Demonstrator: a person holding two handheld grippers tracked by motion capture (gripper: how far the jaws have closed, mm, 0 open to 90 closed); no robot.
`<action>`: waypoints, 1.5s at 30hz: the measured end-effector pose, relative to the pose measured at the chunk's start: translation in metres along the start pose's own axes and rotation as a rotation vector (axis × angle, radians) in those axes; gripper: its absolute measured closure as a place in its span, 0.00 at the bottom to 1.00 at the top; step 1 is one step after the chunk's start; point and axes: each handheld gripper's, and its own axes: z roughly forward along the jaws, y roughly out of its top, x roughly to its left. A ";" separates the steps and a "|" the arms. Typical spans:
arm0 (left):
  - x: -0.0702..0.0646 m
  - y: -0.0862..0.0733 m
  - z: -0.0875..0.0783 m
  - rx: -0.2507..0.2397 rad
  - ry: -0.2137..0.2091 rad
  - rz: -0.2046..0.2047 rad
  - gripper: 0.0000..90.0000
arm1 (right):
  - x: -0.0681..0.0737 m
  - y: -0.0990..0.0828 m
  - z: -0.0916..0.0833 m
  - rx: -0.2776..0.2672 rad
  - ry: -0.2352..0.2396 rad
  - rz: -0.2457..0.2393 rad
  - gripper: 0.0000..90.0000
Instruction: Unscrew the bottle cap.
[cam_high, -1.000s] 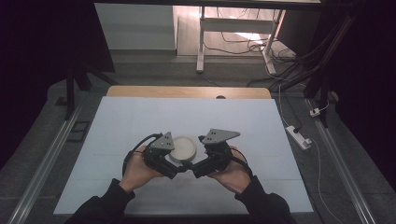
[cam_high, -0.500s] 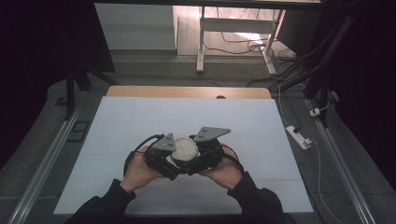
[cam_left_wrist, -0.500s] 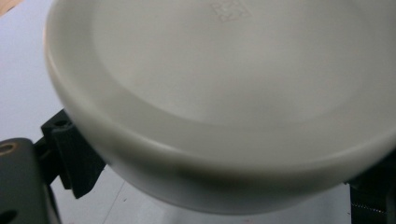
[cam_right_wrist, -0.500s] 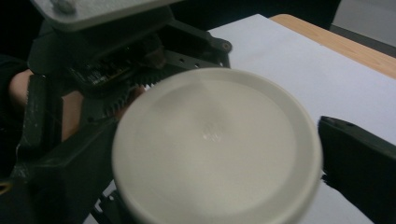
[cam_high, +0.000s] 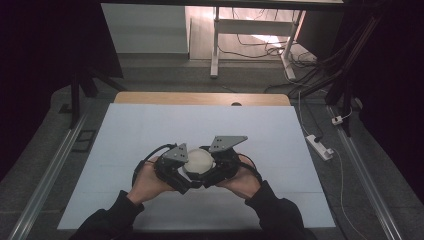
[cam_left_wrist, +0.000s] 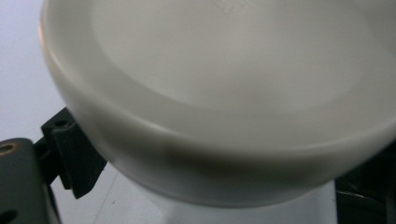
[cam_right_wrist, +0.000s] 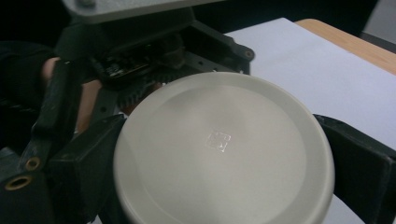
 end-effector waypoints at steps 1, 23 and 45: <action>0.000 0.000 0.000 -0.002 -0.013 0.004 0.08 | -0.001 0.000 -0.001 -0.001 0.016 -0.006 0.08; 0.000 0.000 -0.001 -0.022 0.003 -0.013 0.08 | -0.003 0.007 -0.015 -0.014 0.071 -0.030 0.00; -0.002 0.002 -0.003 -0.030 0.012 -0.013 0.08 | 0.004 0.003 -0.006 -0.024 -0.032 -0.009 0.08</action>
